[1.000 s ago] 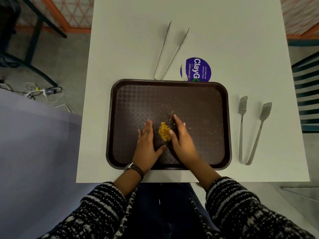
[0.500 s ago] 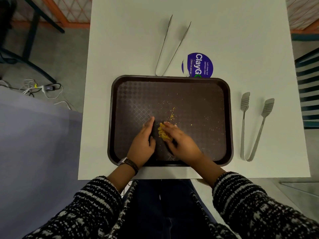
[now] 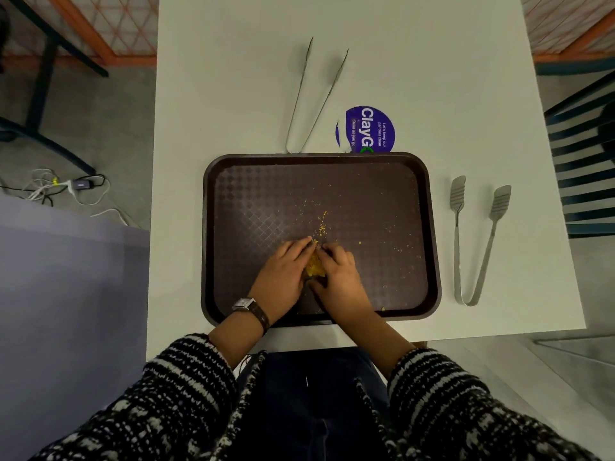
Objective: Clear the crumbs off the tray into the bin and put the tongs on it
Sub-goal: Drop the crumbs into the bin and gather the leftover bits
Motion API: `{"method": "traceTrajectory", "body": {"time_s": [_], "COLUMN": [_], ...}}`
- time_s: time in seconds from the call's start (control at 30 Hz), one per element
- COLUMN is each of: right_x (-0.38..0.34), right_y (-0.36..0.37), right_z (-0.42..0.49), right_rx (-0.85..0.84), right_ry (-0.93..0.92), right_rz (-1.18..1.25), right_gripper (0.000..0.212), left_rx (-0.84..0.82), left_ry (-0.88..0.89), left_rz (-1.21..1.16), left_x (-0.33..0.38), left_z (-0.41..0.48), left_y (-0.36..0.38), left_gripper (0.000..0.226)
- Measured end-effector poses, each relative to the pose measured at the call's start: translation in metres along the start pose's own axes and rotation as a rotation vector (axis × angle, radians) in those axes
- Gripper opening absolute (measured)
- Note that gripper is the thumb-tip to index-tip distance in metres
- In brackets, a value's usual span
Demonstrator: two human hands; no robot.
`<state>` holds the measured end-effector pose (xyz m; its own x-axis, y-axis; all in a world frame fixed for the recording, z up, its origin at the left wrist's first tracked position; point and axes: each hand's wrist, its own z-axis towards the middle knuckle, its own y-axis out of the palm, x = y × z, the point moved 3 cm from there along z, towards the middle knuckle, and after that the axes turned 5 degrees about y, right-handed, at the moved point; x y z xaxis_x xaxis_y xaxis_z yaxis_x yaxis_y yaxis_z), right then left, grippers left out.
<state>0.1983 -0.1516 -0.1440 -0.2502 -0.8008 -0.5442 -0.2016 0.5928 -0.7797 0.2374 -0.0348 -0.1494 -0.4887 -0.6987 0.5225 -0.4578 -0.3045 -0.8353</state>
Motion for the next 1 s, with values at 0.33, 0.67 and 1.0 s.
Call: {"method": "traceTrajectory", "body": {"time_s": [0.33, 0.67, 1.0], "right_x": [-0.009, -0.008, 0.029], "right_y": [0.011, -0.003, -0.021], "right_z": [0.004, 0.015, -0.013], "right_rx": [0.108, 0.05, -0.149], "right_ry": [0.21, 0.282, 0.56], "right_rz": [0.167, 0.264, 1.319], "right_gripper": [0.011, 0.016, 0.011], "left_rx": [0.009, 0.082, 0.373], "left_ry": [-0.202, -0.231, -0.784], "left_rz": [-0.136, -0.217, -1.446], "left_x": [-0.012, -0.005, 0.021], "left_z": [0.002, 0.011, -0.007], "left_y": [0.015, -0.008, 0.002], "left_gripper": [0.031, 0.018, 0.025]}}
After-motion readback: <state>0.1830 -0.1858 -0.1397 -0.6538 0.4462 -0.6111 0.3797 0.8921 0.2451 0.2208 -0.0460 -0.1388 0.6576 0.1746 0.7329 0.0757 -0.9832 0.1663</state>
